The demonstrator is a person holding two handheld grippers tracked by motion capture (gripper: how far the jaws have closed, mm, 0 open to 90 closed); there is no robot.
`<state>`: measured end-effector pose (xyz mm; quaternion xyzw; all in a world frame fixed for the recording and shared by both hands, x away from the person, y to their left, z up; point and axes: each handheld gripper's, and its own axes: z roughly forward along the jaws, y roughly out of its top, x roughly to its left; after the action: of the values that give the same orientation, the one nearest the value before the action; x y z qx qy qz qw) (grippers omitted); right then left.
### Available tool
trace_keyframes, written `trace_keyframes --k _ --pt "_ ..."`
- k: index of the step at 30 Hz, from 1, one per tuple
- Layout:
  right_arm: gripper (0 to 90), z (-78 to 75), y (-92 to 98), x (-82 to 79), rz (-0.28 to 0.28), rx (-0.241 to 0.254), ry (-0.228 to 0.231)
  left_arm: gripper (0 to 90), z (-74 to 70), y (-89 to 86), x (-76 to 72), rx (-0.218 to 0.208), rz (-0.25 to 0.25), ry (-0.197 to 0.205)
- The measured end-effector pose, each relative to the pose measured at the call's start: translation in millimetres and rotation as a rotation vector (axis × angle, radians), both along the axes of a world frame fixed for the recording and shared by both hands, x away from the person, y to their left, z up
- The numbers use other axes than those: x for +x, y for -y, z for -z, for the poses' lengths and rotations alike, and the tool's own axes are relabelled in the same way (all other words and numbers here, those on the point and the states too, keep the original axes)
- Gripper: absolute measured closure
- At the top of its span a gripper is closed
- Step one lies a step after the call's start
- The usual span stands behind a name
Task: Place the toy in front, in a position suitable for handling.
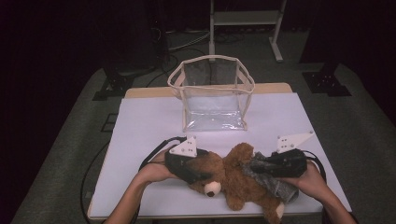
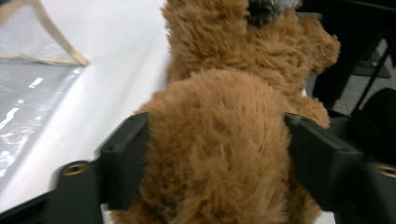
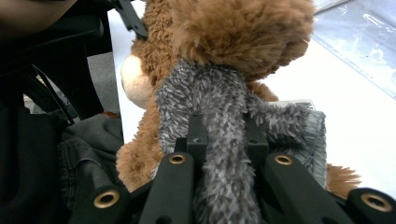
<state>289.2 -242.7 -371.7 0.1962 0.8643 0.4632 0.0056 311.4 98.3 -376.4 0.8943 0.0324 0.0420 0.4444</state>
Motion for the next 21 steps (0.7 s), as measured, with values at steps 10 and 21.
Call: trace_keyframes --k 10,21 --pt "77.8 -34.5 12.6 1.1 0.020 -0.027 0.073 42.9 3.9 -3.9 -7.6 0.000 0.000 0.028" --pt "77.6 -51.5 -7.0 24.6 -0.021 -0.057 0.059 42.7 3.6 -3.5 -12.6 -0.001 0.028 0.061"
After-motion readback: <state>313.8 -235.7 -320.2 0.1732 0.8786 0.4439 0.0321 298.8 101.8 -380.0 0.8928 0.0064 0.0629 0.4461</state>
